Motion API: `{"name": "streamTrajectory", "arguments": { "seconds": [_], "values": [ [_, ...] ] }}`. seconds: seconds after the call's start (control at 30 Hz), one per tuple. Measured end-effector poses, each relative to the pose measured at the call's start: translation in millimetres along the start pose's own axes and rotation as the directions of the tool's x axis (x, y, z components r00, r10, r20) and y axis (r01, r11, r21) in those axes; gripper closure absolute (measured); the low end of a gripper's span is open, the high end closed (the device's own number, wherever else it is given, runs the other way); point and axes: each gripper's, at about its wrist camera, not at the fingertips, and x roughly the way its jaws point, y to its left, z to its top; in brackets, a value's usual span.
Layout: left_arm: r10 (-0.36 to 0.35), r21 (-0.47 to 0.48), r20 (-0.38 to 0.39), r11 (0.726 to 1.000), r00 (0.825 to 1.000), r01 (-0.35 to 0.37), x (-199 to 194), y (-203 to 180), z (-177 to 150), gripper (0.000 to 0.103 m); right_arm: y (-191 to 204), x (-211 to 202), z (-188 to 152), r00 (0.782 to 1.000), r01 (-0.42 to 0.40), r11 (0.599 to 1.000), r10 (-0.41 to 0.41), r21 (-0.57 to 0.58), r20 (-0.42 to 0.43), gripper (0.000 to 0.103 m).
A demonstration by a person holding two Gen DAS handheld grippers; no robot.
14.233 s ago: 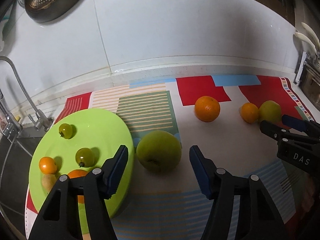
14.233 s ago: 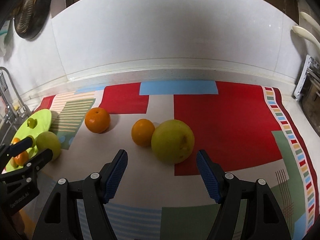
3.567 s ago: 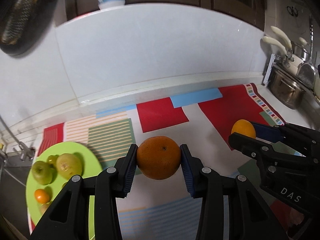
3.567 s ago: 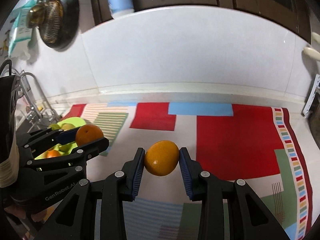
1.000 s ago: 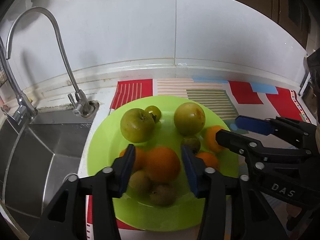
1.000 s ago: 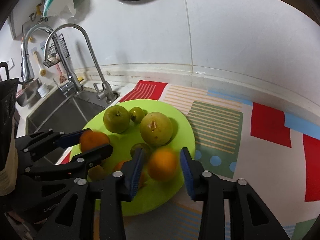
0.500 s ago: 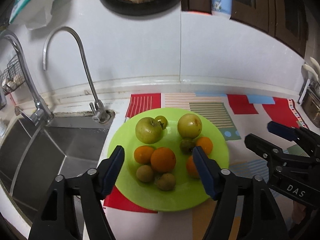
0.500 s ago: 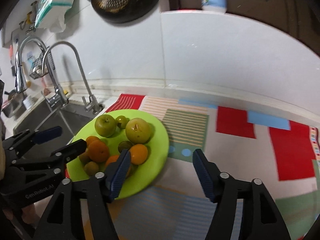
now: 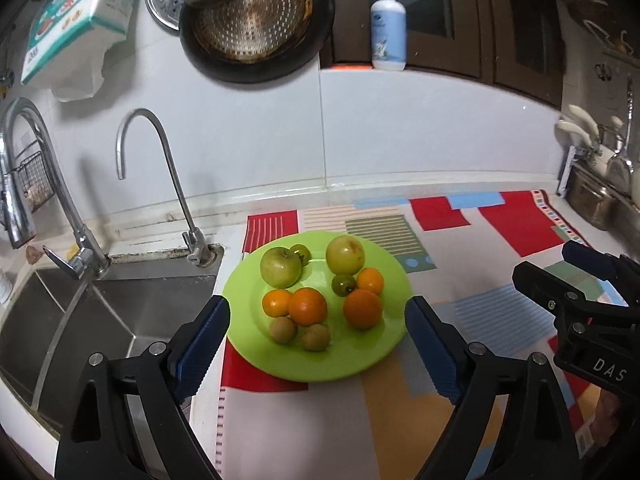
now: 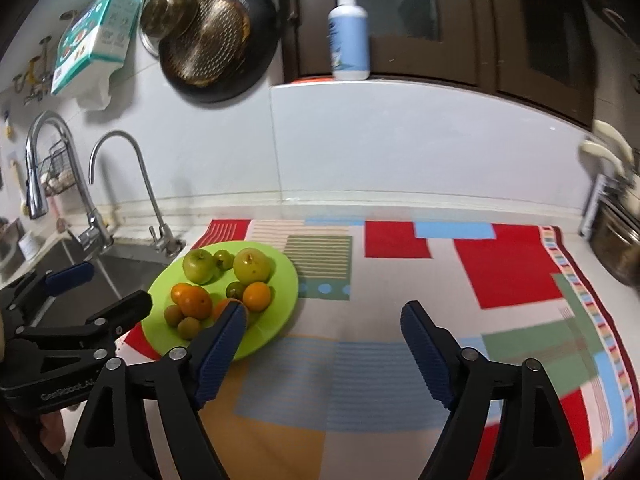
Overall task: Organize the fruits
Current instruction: 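Withdraw both tools up and away from the plate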
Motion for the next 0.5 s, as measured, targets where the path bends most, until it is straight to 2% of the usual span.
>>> {"name": "streamTrajectory", "arguments": {
  "seconds": [0.17, 0.5],
  "values": [
    [0.009, -0.019, 0.038, 1.0, 0.999, -0.009, -29.9, -5.8, -7.2, 0.01, -6.1, -30.1, -7.2, 0.999, 0.028, 1.0, -0.028, 0.01, 0.024, 0.019],
    [0.023, -0.028, 0.079, 0.999, 0.997, -0.021, -88.9, -28.0, -30.8, 0.005, -13.7, -95.0, -30.1, 0.997, 0.019, 1.0, -0.018, -0.021, 0.069, 0.019]
  ]
}}
